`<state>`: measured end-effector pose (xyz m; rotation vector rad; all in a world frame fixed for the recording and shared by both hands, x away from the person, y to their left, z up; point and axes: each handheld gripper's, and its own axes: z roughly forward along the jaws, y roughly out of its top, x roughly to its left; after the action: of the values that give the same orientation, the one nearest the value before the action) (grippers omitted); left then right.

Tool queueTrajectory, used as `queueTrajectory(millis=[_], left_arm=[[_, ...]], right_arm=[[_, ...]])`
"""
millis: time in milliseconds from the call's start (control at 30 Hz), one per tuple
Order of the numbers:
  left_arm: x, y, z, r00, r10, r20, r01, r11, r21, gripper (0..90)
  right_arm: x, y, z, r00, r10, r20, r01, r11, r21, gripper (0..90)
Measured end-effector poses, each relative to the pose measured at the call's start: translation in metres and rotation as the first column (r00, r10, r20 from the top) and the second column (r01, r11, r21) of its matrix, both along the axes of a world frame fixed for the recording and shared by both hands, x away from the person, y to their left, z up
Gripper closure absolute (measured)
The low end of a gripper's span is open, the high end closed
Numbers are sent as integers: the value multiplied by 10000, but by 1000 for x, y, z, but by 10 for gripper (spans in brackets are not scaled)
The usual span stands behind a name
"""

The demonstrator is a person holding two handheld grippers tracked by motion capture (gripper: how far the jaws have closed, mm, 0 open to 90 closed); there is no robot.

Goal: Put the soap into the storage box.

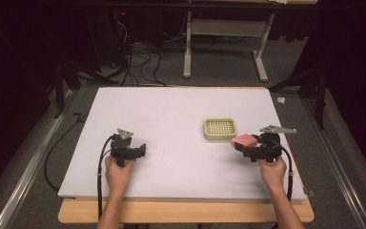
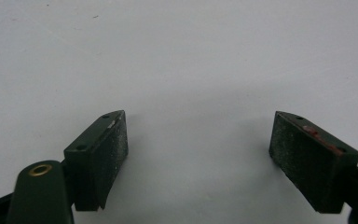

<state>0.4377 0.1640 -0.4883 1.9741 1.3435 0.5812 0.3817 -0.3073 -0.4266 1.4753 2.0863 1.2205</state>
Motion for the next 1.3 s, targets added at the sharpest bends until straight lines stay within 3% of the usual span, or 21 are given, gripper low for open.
queueTrajectory(millis=[500, 1300], left_arm=[[0, 0, 0, 10000, -9, 0, 9, 10000, 13, 200], [0, 0, 0, 10000, -10, 0, 10, 10000, 11, 200]], right_arm=[[19, 8, 10, 10000, -56, -1, 56, 9999, -105, 137], [61, 30, 4, 9993, -205, -300, 192, 9990, -411, 138]])
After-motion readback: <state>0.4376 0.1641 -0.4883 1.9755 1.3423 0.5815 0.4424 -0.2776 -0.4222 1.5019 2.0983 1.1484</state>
